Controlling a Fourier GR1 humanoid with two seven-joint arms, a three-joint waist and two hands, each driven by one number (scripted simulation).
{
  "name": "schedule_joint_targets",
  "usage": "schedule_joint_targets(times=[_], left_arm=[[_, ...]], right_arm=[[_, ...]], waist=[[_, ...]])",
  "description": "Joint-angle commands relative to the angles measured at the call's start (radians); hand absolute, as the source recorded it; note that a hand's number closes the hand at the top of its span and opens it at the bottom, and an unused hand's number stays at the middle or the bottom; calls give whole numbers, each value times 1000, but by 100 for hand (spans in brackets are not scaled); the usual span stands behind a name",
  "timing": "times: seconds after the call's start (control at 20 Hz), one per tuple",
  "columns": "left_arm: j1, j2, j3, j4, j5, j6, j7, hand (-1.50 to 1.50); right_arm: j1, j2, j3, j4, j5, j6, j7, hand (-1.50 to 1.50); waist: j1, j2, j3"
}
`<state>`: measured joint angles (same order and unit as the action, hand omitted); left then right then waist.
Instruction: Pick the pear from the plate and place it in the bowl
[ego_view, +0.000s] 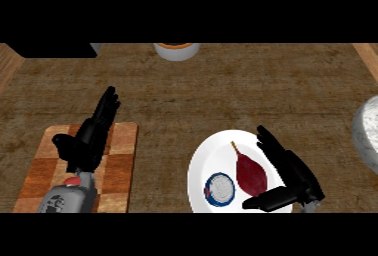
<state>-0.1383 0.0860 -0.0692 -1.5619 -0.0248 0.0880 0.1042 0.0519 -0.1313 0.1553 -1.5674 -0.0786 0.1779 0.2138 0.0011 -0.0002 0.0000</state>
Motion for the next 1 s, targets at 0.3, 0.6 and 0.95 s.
schedule_joint_targets(times=[0.3,0.6,0.95], left_arm=[[10,8,45,34,20,-48,-47,0],[-3,20,43,-22,5,-40,6,0],[99,-22,-10,-116,-31,-18,26,0]], right_arm=[[-69,54,36,158,96,13,-49,-150],[-82,15,109,219,237,45,-300,150],[-98,81,110,127,197,59,-181,150]], waist=[[0,0,0],[4,1,0],[5,-1,0]])
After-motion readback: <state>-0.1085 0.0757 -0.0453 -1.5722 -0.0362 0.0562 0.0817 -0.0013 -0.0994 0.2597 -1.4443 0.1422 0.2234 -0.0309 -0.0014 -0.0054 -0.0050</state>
